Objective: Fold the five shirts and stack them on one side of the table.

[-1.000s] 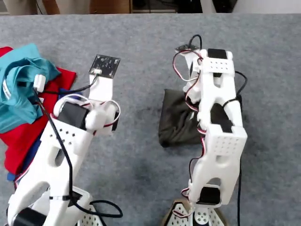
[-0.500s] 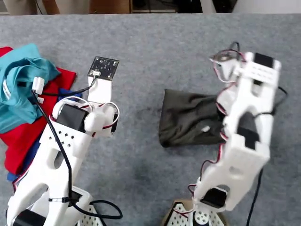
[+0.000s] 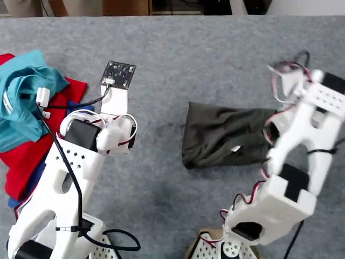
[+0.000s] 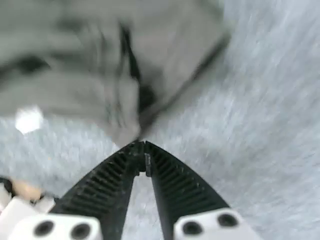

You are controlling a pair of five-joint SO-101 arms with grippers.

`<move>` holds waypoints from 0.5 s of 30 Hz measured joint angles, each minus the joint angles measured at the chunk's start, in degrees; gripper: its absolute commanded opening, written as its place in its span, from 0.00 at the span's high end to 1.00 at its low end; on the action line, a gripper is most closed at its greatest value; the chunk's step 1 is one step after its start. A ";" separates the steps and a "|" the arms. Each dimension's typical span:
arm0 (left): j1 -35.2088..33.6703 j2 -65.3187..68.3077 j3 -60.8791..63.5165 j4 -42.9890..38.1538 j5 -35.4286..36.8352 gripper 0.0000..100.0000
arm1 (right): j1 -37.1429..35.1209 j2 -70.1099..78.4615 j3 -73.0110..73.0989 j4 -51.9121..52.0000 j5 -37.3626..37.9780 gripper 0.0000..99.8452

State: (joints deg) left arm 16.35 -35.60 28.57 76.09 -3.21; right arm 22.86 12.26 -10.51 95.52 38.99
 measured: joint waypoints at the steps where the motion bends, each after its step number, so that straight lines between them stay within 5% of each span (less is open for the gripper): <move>1: 0.00 0.18 0.00 0.00 0.00 0.98 | -2.37 0.00 -1.14 -0.09 -1.67 1.00; 8: 0.00 3.78 0.00 0.00 0.00 0.98 | -18.11 4.92 -2.20 -6.24 -5.54 1.00; 15: -3.25 3.96 0.00 0.00 -0.26 0.98 | -17.67 12.22 -2.20 -2.73 -5.71 1.00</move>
State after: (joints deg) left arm 13.10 -31.65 28.57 76.09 -3.47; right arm 5.19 24.48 -12.70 92.79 33.27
